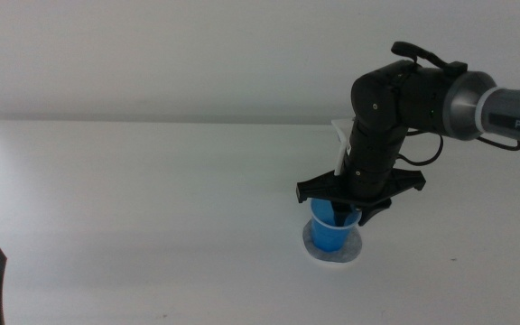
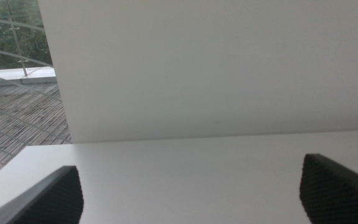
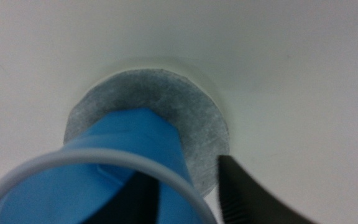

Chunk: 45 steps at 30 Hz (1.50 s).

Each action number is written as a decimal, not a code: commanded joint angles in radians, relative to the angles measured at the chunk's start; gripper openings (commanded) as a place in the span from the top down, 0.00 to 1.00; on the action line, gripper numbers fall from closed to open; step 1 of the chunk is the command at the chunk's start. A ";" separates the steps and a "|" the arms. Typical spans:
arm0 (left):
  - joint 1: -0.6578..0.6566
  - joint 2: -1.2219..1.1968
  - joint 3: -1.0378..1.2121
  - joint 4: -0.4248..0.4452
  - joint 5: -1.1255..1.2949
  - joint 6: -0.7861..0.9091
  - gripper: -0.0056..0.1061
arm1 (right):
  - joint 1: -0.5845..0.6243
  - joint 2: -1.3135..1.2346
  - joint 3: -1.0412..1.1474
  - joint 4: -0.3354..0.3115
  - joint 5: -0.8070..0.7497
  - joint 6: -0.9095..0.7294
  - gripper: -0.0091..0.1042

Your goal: Place an empty cup on a cup mat.

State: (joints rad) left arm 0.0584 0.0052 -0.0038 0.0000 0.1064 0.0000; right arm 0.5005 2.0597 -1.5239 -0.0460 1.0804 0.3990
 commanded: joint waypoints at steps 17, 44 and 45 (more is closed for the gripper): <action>-0.008 -0.042 0.041 0.000 -0.012 0.000 0.11 | -0.138 -0.637 0.225 -0.007 -0.141 -0.148 0.21; -0.008 -0.042 0.041 0.000 -0.012 0.000 0.11 | -0.489 -1.939 1.413 0.013 -0.909 -0.609 0.10; -0.008 -0.042 0.041 0.000 -0.012 0.000 0.11 | -0.489 -1.958 1.435 0.015 -0.939 -0.609 0.10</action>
State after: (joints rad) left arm 0.0584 0.0052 -0.0038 0.0000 0.1064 0.0000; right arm 0.0191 0.1257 -0.1157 -0.0218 0.1925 -0.2002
